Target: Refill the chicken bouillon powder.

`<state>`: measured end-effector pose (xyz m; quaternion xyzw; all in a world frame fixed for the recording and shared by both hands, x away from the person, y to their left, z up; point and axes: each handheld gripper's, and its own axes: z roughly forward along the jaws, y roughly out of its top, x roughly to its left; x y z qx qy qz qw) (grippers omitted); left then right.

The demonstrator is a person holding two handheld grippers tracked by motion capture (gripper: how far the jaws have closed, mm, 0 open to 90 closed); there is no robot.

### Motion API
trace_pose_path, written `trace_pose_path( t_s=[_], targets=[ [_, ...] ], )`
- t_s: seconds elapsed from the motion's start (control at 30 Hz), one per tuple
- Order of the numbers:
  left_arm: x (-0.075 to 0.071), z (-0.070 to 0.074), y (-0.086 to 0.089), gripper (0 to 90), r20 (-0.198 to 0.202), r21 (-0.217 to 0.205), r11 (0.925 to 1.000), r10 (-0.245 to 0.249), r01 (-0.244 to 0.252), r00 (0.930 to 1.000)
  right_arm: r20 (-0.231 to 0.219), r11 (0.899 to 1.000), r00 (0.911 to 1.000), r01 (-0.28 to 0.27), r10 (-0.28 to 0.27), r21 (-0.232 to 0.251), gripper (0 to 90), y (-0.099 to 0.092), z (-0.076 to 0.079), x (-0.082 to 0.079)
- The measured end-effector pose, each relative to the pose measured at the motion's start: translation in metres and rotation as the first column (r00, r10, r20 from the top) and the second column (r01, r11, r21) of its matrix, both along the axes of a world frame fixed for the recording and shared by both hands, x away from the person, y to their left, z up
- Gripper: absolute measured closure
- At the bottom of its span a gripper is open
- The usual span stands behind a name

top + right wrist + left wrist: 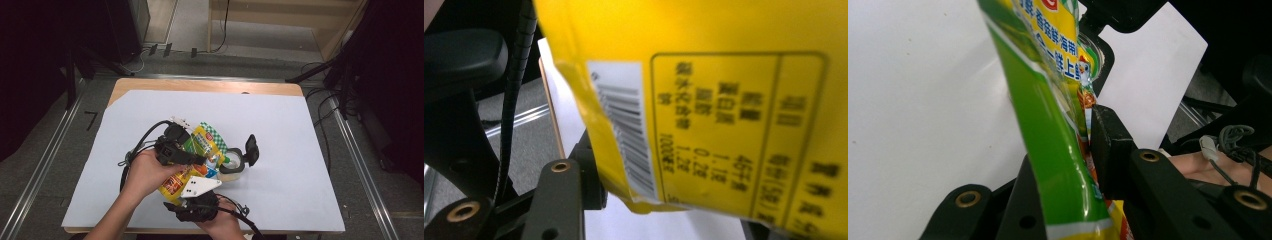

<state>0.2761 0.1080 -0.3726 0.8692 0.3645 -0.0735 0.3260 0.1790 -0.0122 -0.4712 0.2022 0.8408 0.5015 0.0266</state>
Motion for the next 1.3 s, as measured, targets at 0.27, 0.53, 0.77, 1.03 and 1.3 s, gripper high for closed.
trace_pose_path(
  t_s=[0.27, 0.53, 0.77, 1.03, 1.3],
  targets=[
    [0.007, -0.002, -0.005, 81.9, -0.047, 0.008, 1.0000, 0.004, -0.004, 0.9989, -0.004, 1.000, 1.0000, 0.001, -0.001, -0.006, 54.2, 0.000, 0.000, 0.001],
    [0.017, 0.003, -0.012, 79.3, -0.095, 0.000, 1.0000, 0.004, -0.004, 0.9955, -0.066, 0.998, 0.9978, 0.010, -0.006, 0.056, 60.8, -0.005, 0.002, 0.010],
    [0.017, 0.006, -0.012, 73.5, -0.098, -0.011, 0.9998, 0.013, -0.015, 0.9951, -0.099, 0.993, 0.9950, 0.023, -0.012, 0.113, 61.8, -0.010, 0.003, 0.015],
    [0.012, 0.011, -0.001, 71.6, -0.066, -0.009, 0.9999, 0.003, -0.004, 0.9978, -0.111, 0.991, 0.9934, 0.044, -0.029, 0.130, 62.4, -0.013, 0.003, 0.016],
    [0.010, 0.011, 0.001, 69.0, -0.069, -0.010, 0.9999, 0.012, -0.013, 0.9975, -0.122, 0.989, 0.9918, 0.055, -0.038, 0.135, 62.9, -0.016, 0.001, 0.018]
  ],
)
